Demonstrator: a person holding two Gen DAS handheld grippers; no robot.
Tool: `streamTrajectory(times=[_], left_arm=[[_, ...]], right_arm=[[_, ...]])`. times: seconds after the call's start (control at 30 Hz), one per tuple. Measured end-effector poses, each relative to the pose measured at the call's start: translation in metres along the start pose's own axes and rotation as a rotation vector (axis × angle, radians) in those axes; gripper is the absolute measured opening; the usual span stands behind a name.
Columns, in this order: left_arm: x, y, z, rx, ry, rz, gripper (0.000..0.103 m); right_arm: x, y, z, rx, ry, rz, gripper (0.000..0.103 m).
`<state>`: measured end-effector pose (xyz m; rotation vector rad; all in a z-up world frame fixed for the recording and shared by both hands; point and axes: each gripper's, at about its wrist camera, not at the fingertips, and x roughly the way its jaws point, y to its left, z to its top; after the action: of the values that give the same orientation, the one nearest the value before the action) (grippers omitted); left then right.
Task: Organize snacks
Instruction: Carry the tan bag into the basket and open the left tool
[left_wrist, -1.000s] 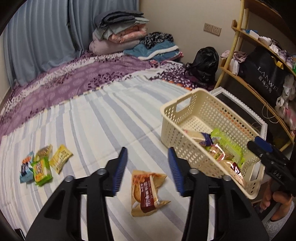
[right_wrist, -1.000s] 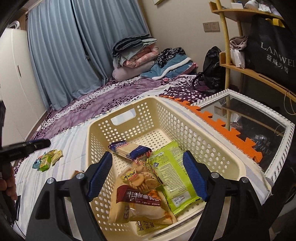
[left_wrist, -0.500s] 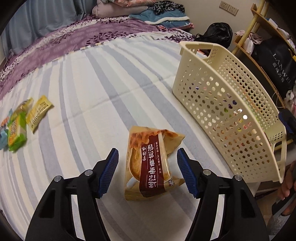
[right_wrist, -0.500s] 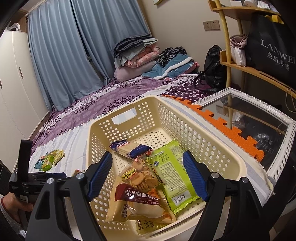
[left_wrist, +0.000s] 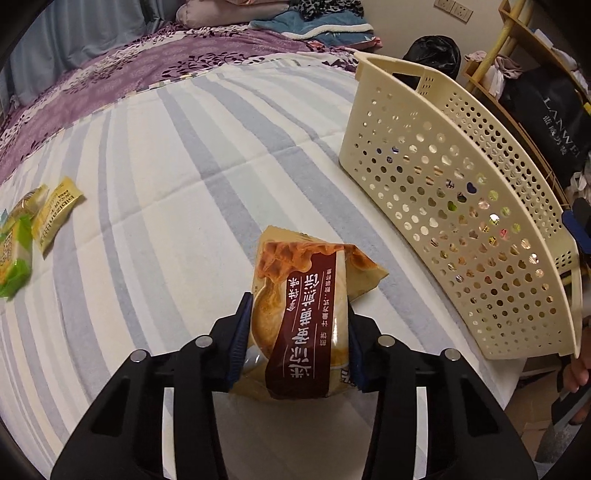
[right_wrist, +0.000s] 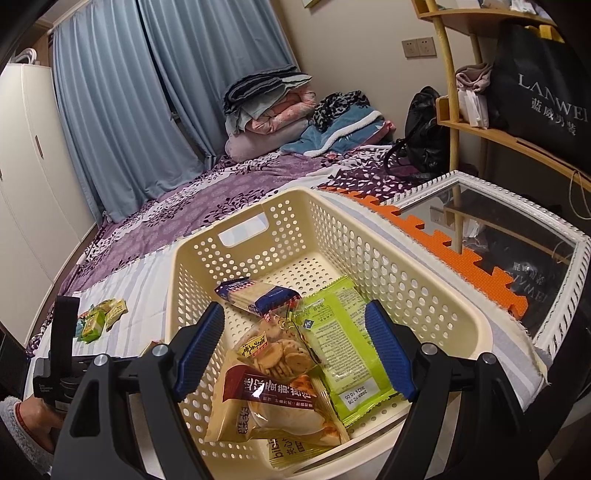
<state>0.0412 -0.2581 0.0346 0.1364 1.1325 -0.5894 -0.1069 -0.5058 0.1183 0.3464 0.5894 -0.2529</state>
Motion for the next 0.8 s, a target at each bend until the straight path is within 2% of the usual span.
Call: streamTrajectory(times=[0.23,0.43,0.57,0.8], left_arm=[[-0.039,-0.011,0.012,-0.004,-0.079,-0.024,0.042],[-0.078,-0.043,0.035,0.043,-0.188,-0.071,0.042],[-0.084,-0.071,0.048,0.098,-0.213,-0.115,0.042],[-0.071,-0.112,0.071,0.154,-0.209,-0.187,0.042]], right_arm=[[-0.001,-0.004,0.001,0.013,-0.011,-0.004,0.078],[-0.003,-0.006,0.001,0.018,-0.019,-0.004,0.078],[-0.004,-0.010,0.003,0.025,-0.023,-0.008,0.078],[-0.007,-0.018,0.002,0.040,-0.027,-0.020,0.078]])
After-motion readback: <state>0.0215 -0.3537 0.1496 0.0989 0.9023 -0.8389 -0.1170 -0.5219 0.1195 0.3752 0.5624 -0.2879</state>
